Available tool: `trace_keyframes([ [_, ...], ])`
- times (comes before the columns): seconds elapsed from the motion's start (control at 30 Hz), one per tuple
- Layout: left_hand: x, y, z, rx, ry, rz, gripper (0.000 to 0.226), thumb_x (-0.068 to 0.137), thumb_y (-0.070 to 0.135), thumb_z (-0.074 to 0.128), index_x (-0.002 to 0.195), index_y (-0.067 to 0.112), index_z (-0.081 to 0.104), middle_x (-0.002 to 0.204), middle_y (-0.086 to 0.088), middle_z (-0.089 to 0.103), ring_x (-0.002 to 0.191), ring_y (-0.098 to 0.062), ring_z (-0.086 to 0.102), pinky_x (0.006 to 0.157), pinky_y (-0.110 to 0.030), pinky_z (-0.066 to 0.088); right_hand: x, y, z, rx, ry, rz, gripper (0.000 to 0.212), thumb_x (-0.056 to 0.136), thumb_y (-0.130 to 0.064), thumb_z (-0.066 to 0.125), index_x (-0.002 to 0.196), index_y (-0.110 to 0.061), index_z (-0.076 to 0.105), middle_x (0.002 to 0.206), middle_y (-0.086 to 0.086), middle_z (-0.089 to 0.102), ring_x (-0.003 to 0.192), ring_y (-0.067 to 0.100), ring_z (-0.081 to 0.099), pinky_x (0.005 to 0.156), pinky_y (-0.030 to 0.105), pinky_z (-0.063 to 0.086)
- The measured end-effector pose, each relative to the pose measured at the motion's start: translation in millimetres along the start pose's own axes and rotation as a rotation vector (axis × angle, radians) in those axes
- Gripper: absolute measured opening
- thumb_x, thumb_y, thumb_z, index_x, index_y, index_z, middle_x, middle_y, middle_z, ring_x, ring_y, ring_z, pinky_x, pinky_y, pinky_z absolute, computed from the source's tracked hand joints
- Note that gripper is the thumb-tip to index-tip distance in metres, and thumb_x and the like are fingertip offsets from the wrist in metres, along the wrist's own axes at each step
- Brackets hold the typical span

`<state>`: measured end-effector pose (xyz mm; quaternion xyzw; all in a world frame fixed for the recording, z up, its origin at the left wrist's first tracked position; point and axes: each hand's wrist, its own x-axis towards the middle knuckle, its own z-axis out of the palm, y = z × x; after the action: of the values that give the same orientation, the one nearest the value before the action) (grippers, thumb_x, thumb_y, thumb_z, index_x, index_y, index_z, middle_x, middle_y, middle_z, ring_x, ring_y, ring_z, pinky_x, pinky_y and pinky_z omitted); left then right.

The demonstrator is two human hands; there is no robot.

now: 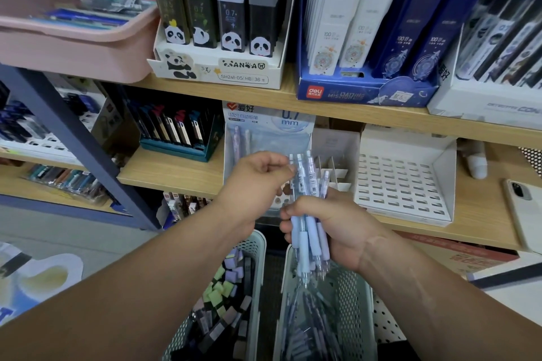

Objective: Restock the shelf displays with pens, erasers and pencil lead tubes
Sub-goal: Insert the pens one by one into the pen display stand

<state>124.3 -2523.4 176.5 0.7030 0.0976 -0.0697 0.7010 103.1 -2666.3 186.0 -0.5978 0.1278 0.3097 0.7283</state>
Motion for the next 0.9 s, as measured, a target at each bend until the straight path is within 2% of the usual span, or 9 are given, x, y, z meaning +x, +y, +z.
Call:
trace_keyframes([
  [0.13, 1, 2, -10, -0.107, -0.034, -0.022, 0.009, 0.093, 0.010, 0.066, 0.102, 0.011, 0.069, 0.078, 0.004, 0.062, 0.066, -0.011, 0.052, 0.055, -0.023, 0.041, 0, 0, -1, 0.045, 0.023, -0.009, 0.019, 0.087, 0.006, 0.063, 0.105, 0.001, 0.066, 0.090, 0.020, 0.075, 0.078, 0.028, 0.075, 0.071, 0.039, 0.062],
  [0.27, 2, 4, -18, -0.127, -0.046, -0.037, 0.015, 0.097, 0.006, 0.058, 0.105, 0.009, 0.071, 0.086, -0.003, 0.065, 0.070, -0.012, 0.054, 0.057, -0.025, 0.041, 5, 0, -3, 0.097, 0.096, -0.011, 0.034, 0.085, 0.007, 0.064, 0.119, 0.005, 0.062, 0.104, 0.030, 0.072, 0.088, 0.037, 0.075, 0.068, 0.038, 0.062],
  [0.37, 2, 3, -22, -0.167, -0.052, -0.043, 0.018, 0.099, 0.005, 0.055, 0.103, 0.011, 0.072, 0.081, -0.003, 0.064, 0.065, -0.011, 0.053, 0.055, -0.025, 0.039, 8, 1, -2, 0.066, 0.128, -0.026, 0.032, 0.084, 0.006, 0.067, 0.116, 0.007, 0.063, 0.104, 0.031, 0.071, 0.096, 0.041, 0.073, 0.072, 0.041, 0.061],
  [0.43, 1, 2, -22, -0.183, -0.063, -0.040, 0.018, 0.099, 0.005, 0.055, 0.105, 0.012, 0.071, 0.070, 0.000, 0.057, 0.056, -0.009, 0.047, 0.050, -0.022, 0.035, 9, 1, -1, 0.023, 0.139, -0.037, 0.025, 0.083, 0.006, 0.068, 0.108, 0.005, 0.065, 0.096, 0.030, 0.073, 0.098, 0.044, 0.071, 0.077, 0.046, 0.060],
  [0.5, 1, 1, -22, -0.180, -0.063, -0.044, 0.018, 0.099, 0.007, 0.055, 0.107, 0.012, 0.070, 0.061, 0.002, 0.051, 0.051, -0.009, 0.043, 0.048, -0.022, 0.033, 9, 2, 0, -0.011, 0.151, -0.042, 0.021, 0.083, 0.006, 0.070, 0.103, 0.005, 0.065, 0.089, 0.027, 0.073, 0.096, 0.045, 0.072, 0.084, 0.052, 0.059],
  [0.57, 1, 0, -21, -0.174, -0.048, -0.040, 0.014, 0.098, 0.010, 0.059, 0.106, 0.012, 0.071, 0.064, 0.003, 0.054, 0.052, -0.009, 0.044, 0.048, -0.023, 0.033, 10, 3, 3, -0.023, 0.163, -0.046, 0.027, 0.082, 0.005, 0.071, 0.107, 0.006, 0.062, 0.087, 0.026, 0.073, 0.090, 0.041, 0.074, 0.088, 0.056, 0.058],
  [0.7, 2, -2, -22, -0.187, 0.004, -0.004, 0.010, 0.091, 0.007, 0.068, 0.098, 0.011, 0.073, 0.073, 0.002, 0.064, 0.058, -0.012, 0.051, 0.050, -0.024, 0.041, 10, 4, 7, -0.051, 0.146, -0.050, 0.030, 0.081, 0.004, 0.072, 0.109, 0.004, 0.063, 0.086, 0.024, 0.073, 0.085, 0.037, 0.075, 0.086, 0.055, 0.059],
  [0.8, 4, -4, -24, -0.253, 0.064, -0.056, 0.018, 0.084, 0.006, 0.075, 0.102, 0.007, 0.072, 0.076, -0.002, 0.066, 0.059, -0.012, 0.054, 0.053, -0.025, 0.043, 11, 5, 5, -0.034, 0.148, -0.046, 0.035, 0.079, 0.001, 0.076, 0.111, 0.004, 0.062, 0.086, 0.024, 0.074, 0.084, 0.038, 0.075, 0.081, 0.052, 0.060],
  [0.9, 7, -5, -26, -0.322, 0.132, -0.110, 0.025, 0.081, 0.008, 0.078, 0.104, 0.003, 0.069, 0.079, -0.007, 0.067, 0.059, -0.012, 0.057, 0.052, -0.023, 0.046, 12, 4, 3, -0.021, 0.180, -0.051, 0.041, 0.078, -0.002, 0.079, 0.114, 0.003, 0.060, 0.083, 0.021, 0.074, 0.077, 0.036, 0.073, 0.082, 0.057, 0.059],
])
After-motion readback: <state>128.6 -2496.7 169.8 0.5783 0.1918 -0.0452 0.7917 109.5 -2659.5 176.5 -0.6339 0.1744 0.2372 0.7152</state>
